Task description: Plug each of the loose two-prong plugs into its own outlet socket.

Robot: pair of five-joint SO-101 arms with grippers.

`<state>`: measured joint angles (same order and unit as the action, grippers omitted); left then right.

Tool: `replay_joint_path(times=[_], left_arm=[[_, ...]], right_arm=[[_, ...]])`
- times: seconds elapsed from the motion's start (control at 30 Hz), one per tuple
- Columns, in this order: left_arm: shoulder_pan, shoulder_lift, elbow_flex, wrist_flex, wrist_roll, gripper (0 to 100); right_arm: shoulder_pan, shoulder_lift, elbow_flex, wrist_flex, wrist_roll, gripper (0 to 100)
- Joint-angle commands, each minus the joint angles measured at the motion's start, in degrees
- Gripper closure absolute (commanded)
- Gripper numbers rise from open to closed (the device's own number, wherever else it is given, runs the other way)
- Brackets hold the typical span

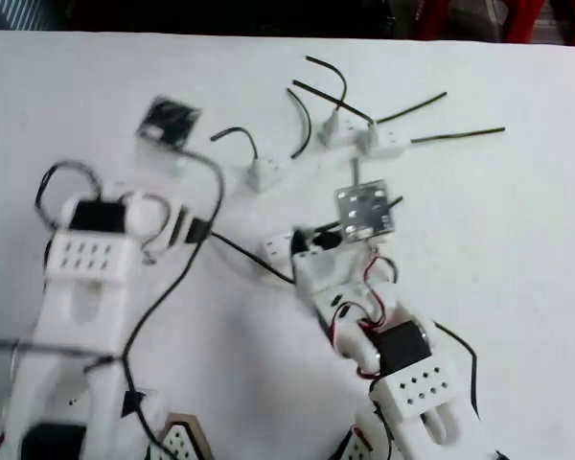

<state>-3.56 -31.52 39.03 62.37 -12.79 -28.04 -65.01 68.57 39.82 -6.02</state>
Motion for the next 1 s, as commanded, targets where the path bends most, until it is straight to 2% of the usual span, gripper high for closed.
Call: replay_joint_path(times=[0.0,0.13,0.23,0.3,0.57,0.8,0.97], left_arm=[[-4.53,-10.07,8.53,-6.07,2.81,72],[-7.52,-16.48,15.82,-8.62,2.55,83],[-8.75,-19.82,20.57,-10.02,2.55,93],[-8.84,-21.32,23.3,-11.25,2.46,97],[-8.84,-22.81,30.42,-15.74,2.46,93],[-8.84,-22.9,30.59,-15.74,2.46,92],[-8.84,-22.9,30.59,-15.56,2.46,92]], right_arm=[[-3.47,-0.13,-4.75,1.54,1.05,98.1],[-5.85,6.2,-11.43,6.46,0.62,98.1],[-6.02,13.05,-15.12,6.2,0.53,98.1],[-6.02,16.75,-15.47,4.26,1.05,98.1],[-5.76,29.93,-15.47,-2.51,1.05,98.1],[-5.49,39.52,-15.47,-10.24,1.05,98.1],[-2.42,41.63,-15.65,-13.76,1.14,98.1]])
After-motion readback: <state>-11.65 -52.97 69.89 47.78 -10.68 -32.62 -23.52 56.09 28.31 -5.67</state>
